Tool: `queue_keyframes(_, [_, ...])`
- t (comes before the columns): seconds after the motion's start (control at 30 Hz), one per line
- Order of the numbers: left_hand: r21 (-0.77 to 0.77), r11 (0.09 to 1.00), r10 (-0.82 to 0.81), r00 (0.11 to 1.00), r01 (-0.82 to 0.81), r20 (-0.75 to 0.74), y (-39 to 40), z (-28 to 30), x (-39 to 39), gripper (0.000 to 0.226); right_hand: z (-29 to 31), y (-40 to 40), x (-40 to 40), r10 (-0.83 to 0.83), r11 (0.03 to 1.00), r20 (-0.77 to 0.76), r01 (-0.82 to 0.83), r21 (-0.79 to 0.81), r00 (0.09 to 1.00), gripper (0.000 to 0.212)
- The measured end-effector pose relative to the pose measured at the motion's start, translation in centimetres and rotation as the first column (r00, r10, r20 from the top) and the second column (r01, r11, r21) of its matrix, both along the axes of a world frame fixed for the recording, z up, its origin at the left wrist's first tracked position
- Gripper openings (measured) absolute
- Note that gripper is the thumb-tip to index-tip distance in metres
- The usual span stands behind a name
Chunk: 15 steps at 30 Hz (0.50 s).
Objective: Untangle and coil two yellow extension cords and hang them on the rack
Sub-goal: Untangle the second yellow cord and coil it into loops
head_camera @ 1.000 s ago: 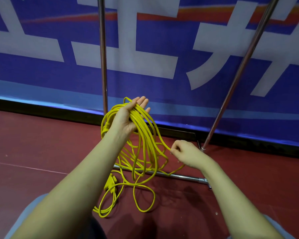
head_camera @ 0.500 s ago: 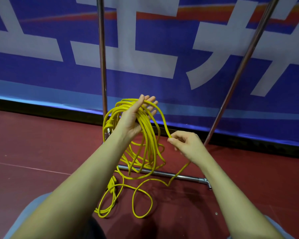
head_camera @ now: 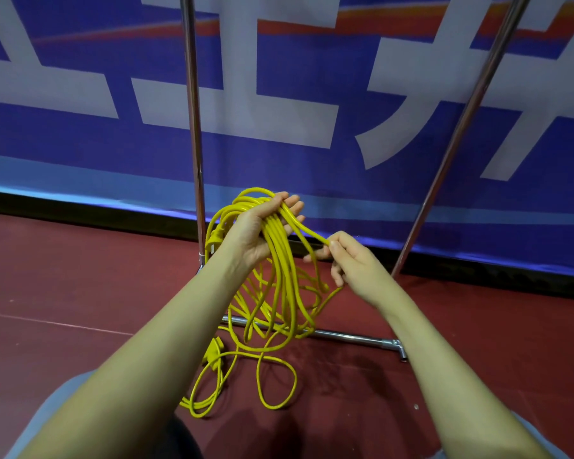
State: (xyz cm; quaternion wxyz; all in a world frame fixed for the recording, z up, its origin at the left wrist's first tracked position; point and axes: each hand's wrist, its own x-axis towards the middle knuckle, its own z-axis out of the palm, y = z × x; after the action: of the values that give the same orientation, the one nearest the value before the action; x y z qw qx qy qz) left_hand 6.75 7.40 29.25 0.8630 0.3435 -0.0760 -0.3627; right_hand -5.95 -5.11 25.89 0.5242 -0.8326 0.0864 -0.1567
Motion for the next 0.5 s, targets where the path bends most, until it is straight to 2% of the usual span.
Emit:
queue_keyframes(0.13, [0.005, 0.999, -0.043, 0.999, 0.043, 0.015, 0.32, 0.28, -0.01, 0.019, 0.41, 0.24, -0.02, 0.036, 0.997, 0.003, -0.036, 0.069, 0.999, 0.025])
queue_keyframes(0.37, [0.020, 0.983, -0.185, 0.978, 0.184, 0.092, 0.44, -0.06, -0.11, 0.021, -0.02, 0.67, -0.41, 0.027, 0.999, -0.013, -0.028, -0.046, 1.000, 0.026])
queue_keyframes(0.5, [-0.002, 0.988, -0.152, 0.985, 0.153, 0.082, 0.01, -0.09, -0.30, 0.018, -0.37, 0.64, -0.36, -0.004, 1.000, -0.009, 0.004, -0.014, 1.000, 0.022])
